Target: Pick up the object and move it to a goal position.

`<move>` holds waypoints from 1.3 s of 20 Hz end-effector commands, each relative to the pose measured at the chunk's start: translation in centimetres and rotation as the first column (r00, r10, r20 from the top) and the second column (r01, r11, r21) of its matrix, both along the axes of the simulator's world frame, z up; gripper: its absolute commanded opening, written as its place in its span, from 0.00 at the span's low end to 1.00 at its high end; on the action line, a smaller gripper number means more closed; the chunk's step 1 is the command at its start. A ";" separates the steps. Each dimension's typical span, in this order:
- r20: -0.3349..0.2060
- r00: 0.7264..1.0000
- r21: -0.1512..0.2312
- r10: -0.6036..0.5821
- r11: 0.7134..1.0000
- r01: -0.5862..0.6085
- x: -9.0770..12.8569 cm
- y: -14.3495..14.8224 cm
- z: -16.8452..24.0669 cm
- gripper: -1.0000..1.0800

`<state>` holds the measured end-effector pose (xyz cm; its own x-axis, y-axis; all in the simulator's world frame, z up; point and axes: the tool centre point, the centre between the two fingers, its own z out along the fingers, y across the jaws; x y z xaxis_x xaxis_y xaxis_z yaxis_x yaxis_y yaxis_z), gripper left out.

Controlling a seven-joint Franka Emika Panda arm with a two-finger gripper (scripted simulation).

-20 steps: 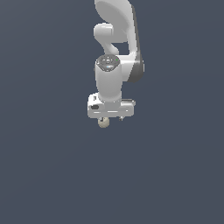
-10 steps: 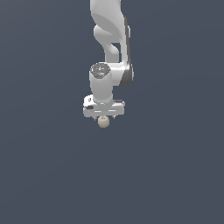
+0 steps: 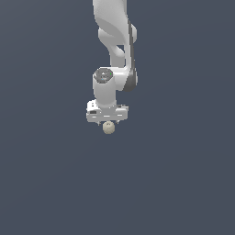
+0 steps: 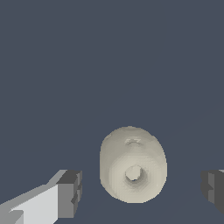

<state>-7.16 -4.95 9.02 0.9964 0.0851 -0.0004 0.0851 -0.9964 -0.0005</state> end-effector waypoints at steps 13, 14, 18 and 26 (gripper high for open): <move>0.000 1.000 0.000 0.002 1.000 -0.002 -0.2 -0.1 -4.8 0.96; 0.000 1.000 0.000 0.002 1.000 -0.002 -0.2 0.0 -4.9 0.96; 0.000 1.000 0.000 0.002 1.000 -0.002 -0.1 0.0 -5.0 0.00; 0.000 1.000 0.000 0.002 1.000 -0.002 -0.1 0.0 -5.0 0.00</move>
<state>-7.29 -5.01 4.07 0.9962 0.0867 0.0009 0.0867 -0.9962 0.0004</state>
